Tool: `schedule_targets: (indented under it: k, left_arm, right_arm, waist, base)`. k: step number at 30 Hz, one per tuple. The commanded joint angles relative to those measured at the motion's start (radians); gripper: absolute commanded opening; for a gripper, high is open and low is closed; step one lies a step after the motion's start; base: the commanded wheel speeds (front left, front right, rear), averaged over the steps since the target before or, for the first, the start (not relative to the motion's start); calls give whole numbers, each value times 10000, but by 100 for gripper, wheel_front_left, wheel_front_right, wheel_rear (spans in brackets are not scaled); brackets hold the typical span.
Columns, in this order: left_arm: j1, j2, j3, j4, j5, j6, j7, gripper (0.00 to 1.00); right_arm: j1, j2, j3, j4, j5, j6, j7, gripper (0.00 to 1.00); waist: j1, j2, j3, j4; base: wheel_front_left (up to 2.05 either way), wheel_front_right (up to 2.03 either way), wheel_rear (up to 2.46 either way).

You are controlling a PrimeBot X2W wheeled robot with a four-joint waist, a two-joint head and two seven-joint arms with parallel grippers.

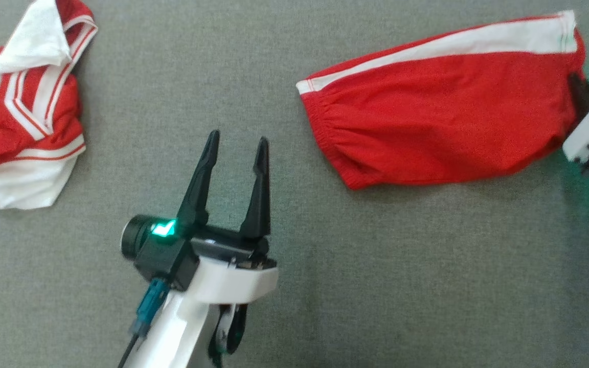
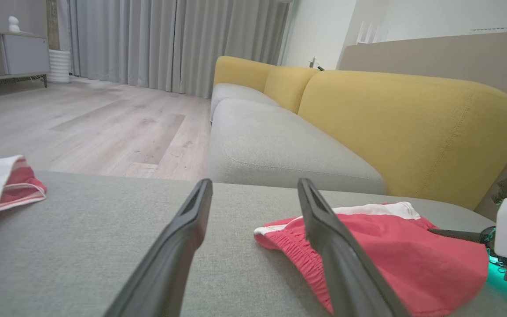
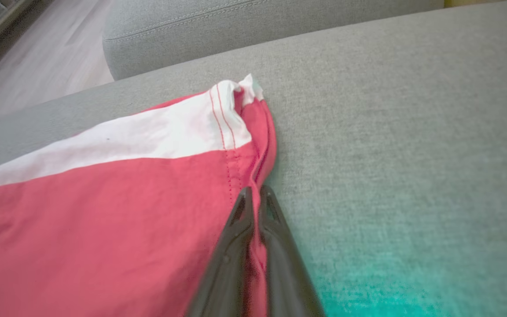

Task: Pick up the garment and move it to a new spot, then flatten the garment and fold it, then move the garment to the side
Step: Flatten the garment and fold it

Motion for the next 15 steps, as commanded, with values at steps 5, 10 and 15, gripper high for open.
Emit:
schedule_targets:
  k: [5, 10, 15]
  left_arm:
    - [716, 68, 713, -530, 393, 22, -39, 100]
    - [955, 68, 885, -573, 624, -123, -39, 100]
    - [1027, 68, 1053, -495, 757, -300, -39, 100]
  right_arm:
    - [1201, -548, 79, 215, 589, 69, -572, 0]
    - [1631, -1526, -29, 491, 635, 69, -1078, 0]
    - [1411, -2021, -233, 469, 681, 69, -1485, 0]
  waist:
    - [1, 0, -877, -321]
    - [1, 0, -1105, -601]
    - [1, 0, -1263, -982]
  base:
    - [0, 0, 0]
    - [0, 0, 0]
    - [0, 0, 0]
